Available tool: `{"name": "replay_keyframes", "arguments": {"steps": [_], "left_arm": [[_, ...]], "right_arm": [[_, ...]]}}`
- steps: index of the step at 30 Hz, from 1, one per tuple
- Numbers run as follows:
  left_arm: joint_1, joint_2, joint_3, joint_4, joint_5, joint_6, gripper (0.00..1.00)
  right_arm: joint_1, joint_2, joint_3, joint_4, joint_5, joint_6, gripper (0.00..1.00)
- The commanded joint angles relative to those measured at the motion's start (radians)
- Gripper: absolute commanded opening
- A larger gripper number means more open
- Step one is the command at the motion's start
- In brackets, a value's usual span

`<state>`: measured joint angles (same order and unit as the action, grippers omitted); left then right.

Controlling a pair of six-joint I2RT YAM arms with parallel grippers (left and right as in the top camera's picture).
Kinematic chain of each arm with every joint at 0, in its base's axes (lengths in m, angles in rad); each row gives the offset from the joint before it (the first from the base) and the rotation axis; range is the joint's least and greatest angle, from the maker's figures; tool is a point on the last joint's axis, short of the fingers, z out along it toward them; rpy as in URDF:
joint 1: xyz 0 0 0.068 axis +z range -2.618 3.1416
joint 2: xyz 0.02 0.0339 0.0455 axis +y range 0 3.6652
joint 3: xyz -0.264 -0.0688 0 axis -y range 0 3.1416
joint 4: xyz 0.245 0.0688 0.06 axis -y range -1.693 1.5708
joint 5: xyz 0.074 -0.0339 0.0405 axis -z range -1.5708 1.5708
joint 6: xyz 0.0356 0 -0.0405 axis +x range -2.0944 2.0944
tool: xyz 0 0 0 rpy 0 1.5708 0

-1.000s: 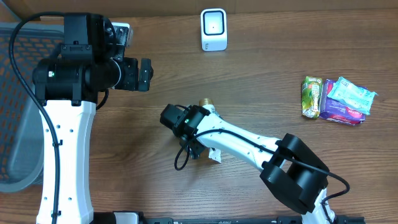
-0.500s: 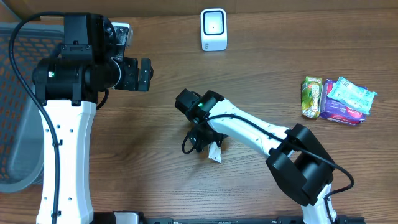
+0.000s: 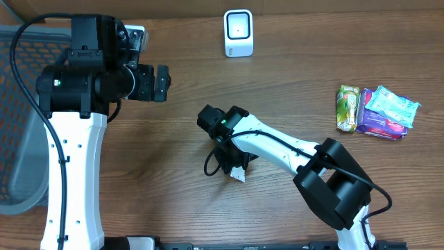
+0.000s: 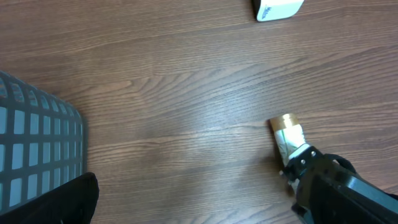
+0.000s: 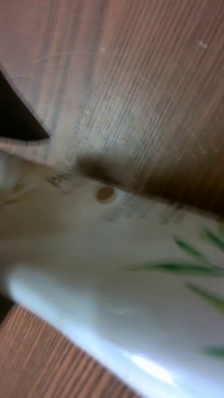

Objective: Scan the item barcode

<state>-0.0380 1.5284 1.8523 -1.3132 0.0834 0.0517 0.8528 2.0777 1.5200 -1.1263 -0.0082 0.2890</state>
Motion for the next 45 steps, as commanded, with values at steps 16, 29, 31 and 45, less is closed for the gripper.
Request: {"name": "replay_keyframes", "arguments": {"steps": [16,29,31,45], "left_arm": [[-0.002,0.003,0.008,0.001,0.011,-0.006,1.0],[-0.002,0.003,0.008,0.001,0.011,-0.006,1.0],[-0.002,0.003,0.008,0.001,0.011,-0.006,0.99],[-0.002,0.003,0.008,0.001,0.011,-0.006,1.0]], "right_arm": [[-0.015,0.008,0.084,-0.261,0.67,0.215,0.04],[-0.024,0.02,0.021,-0.028,0.789,0.385,0.04],[-0.022,0.02,0.021,-0.018,0.772,0.382,0.04],[-0.024,0.034,-0.046,0.105,0.658,0.252,0.22]]}}
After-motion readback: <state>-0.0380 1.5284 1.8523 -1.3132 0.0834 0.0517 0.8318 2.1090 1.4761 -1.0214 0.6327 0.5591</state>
